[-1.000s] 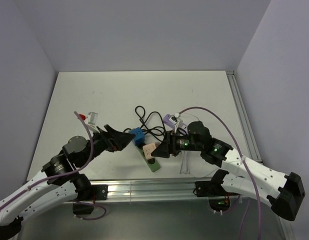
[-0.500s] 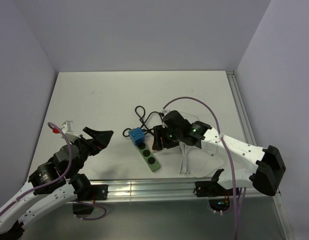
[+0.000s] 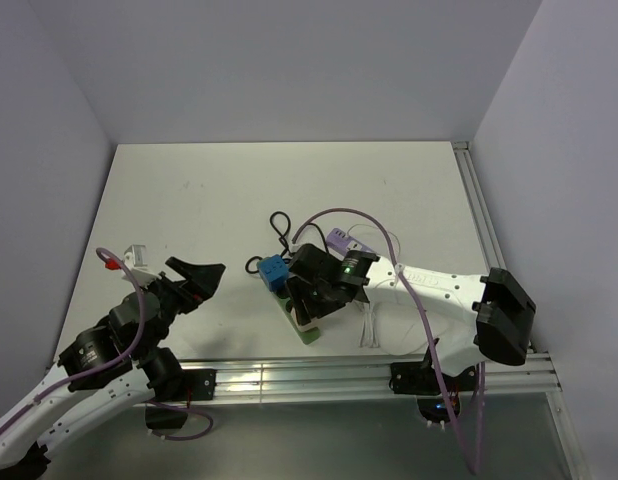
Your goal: Insert the plug
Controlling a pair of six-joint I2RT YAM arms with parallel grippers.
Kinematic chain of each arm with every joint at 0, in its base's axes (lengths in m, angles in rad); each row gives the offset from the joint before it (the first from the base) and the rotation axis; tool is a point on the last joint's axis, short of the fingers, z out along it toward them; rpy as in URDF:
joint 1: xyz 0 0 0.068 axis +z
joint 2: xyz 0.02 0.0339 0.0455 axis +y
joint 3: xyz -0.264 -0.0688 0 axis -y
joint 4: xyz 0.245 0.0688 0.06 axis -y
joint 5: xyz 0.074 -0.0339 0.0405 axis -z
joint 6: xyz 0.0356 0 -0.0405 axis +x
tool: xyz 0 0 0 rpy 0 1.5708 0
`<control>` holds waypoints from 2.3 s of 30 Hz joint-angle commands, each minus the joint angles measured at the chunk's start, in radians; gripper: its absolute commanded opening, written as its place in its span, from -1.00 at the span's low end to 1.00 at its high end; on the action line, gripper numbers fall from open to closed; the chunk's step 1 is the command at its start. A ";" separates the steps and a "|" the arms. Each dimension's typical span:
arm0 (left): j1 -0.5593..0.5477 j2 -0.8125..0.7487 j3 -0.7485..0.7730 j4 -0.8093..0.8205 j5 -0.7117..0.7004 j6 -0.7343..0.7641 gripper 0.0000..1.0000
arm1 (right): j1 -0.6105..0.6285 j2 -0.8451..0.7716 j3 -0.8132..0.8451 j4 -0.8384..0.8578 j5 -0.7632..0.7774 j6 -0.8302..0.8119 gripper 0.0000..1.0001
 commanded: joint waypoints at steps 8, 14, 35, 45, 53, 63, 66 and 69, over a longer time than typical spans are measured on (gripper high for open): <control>-0.001 -0.034 0.002 -0.015 -0.005 0.007 0.86 | 0.007 0.025 0.024 0.052 0.021 0.017 -1.00; -0.001 -0.051 -0.001 -0.016 -0.010 0.009 0.85 | 0.007 0.035 0.015 0.066 0.020 0.009 -1.00; -0.001 -0.040 -0.013 -0.009 0.004 0.012 0.86 | -0.007 0.021 -0.017 0.009 0.060 -0.032 -1.00; -0.001 -0.034 -0.015 -0.004 0.005 0.015 0.86 | -0.024 0.009 -0.031 0.006 0.040 -0.046 -1.00; -0.001 -0.032 -0.018 -0.004 0.007 0.012 0.86 | -0.022 -0.002 -0.060 0.020 -0.009 -0.055 -1.00; -0.001 -0.023 -0.021 0.007 0.012 0.012 0.86 | -0.021 -0.011 -0.076 0.017 -0.043 -0.072 -1.00; -0.001 -0.022 -0.020 0.011 0.013 0.014 0.86 | -0.022 -0.010 -0.074 0.006 -0.036 -0.075 -1.00; -0.001 -0.020 -0.020 0.007 0.012 0.012 0.86 | -0.022 -0.016 -0.079 -0.001 -0.029 -0.077 -1.00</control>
